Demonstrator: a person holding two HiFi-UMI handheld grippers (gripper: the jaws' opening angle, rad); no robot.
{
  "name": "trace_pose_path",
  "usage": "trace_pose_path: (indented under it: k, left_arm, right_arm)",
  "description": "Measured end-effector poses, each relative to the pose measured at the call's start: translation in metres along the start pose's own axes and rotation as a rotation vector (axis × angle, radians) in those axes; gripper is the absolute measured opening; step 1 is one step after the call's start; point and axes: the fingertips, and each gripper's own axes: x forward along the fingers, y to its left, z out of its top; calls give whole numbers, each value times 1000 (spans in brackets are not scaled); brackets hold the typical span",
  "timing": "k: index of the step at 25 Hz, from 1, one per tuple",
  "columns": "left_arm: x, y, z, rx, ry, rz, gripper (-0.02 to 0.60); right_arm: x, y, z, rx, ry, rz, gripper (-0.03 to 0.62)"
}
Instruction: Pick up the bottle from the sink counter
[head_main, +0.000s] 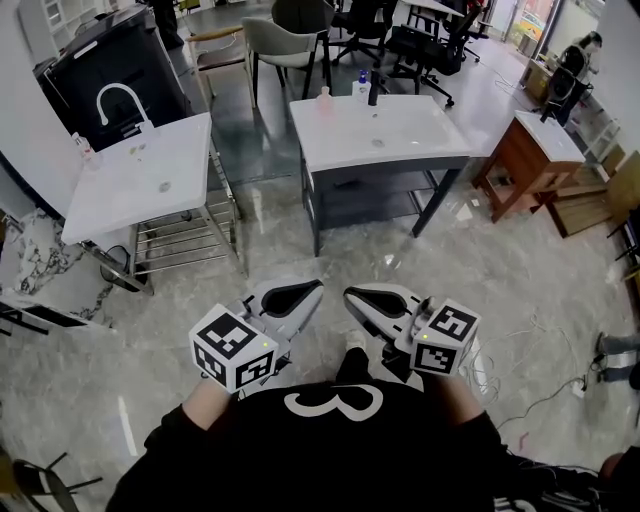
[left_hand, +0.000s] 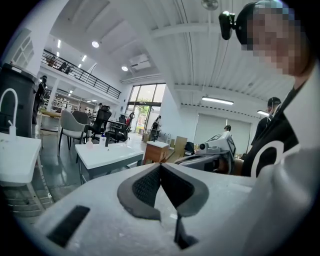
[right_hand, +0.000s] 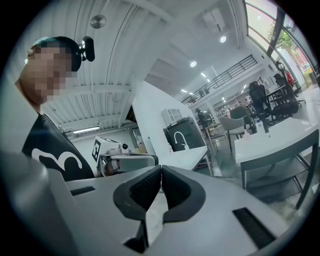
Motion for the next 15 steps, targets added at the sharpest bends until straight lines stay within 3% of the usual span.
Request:
trace_pose_path:
  k: [15]
  left_arm:
    - [70,47,13,-30,18,19,15]
  right_arm:
    - [8,-84,25,36,6,20,14]
